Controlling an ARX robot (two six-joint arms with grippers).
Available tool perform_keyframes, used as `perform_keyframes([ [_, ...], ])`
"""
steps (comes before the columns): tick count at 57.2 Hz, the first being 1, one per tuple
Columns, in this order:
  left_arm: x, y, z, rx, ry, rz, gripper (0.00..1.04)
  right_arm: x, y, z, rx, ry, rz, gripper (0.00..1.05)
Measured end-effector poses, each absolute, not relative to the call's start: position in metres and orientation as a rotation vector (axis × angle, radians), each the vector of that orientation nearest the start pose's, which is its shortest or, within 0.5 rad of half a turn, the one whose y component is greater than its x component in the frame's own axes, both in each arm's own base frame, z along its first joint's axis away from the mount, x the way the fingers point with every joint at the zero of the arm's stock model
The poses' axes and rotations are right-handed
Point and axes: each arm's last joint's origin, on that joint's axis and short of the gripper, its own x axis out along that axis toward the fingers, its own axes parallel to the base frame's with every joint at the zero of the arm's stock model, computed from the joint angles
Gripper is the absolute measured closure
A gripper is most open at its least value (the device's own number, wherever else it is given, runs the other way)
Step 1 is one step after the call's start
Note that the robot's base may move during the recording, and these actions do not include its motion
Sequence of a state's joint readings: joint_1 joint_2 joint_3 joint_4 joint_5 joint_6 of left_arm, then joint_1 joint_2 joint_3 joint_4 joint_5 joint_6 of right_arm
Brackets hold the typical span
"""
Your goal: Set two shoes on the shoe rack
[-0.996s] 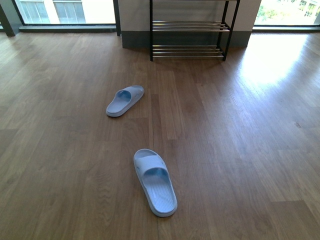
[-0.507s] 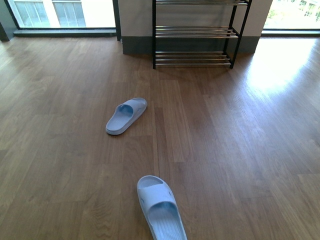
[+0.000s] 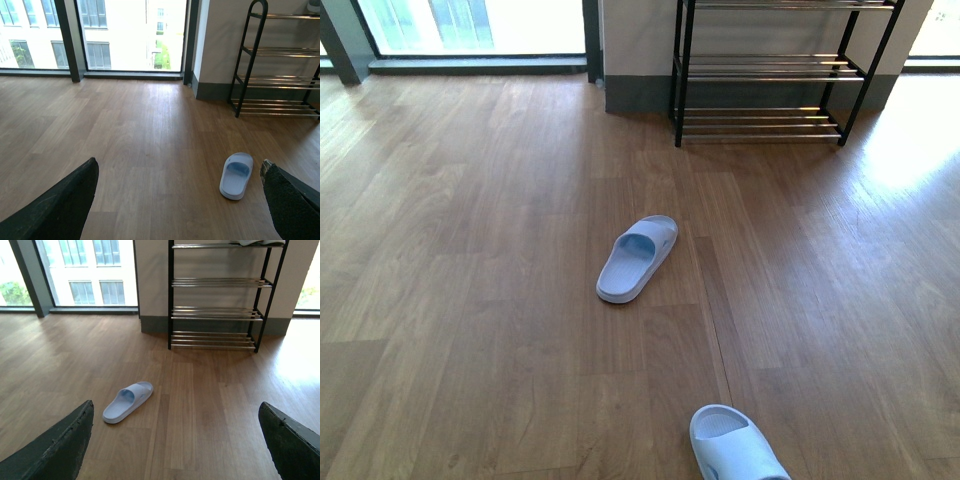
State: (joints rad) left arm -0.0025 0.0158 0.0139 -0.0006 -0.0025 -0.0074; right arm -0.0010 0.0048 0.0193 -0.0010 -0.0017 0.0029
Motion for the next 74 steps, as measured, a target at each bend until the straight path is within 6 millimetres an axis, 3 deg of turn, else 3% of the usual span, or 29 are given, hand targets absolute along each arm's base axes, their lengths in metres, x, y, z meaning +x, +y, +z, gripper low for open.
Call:
perform_keyframes([
  [5, 0.098, 0.000, 0.167, -0.007, 0.002, 0.000, 0.09, 0.097, 0.000, 0.170, 0.003, -0.013, 0.002, 0.09],
  [8, 0.098, 0.000, 0.167, -0.008, 0.002, 0.000, 0.09, 0.099, -0.002, 0.167, -0.037, 0.106, -0.035, 0.09],
  [25, 0.098, 0.000, 0.167, -0.007, 0.002, -0.002, 0.09, 0.165, -0.010, 0.134, -0.094, 0.447, 0.021, 0.09],
  [30, 0.098, 0.000, 0.167, -0.007, 0.002, -0.002, 0.09, 0.194, -0.008, 0.107, -0.139, 0.544, 0.059, 0.09],
  [36, 0.098, 0.000, 0.167, -0.007, 0.002, -0.002, 0.09, 0.213, -0.006, 0.073, -0.178, 0.636, 0.099, 0.09],
  [43, 0.098, 0.000, 0.167, -0.007, 0.002, -0.002, 0.09, 0.225, -0.007, 0.030, -0.229, 0.741, 0.140, 0.09],
  [52, 0.098, 0.000, 0.167, -0.007, 0.002, -0.002, 0.09, 0.228, -0.016, -0.051, -0.293, 0.906, 0.207, 0.09],
  [64, 0.098, 0.000, 0.167, -0.007, 0.002, -0.002, 0.09, 0.239, -0.027, -0.102, -0.297, 0.979, 0.196, 0.09],
  [74, 0.098, 0.000, 0.167, -0.007, 0.002, -0.002, 0.09, 0.255, -0.024, -0.133, -0.285, 0.983, 0.205, 0.09],
])
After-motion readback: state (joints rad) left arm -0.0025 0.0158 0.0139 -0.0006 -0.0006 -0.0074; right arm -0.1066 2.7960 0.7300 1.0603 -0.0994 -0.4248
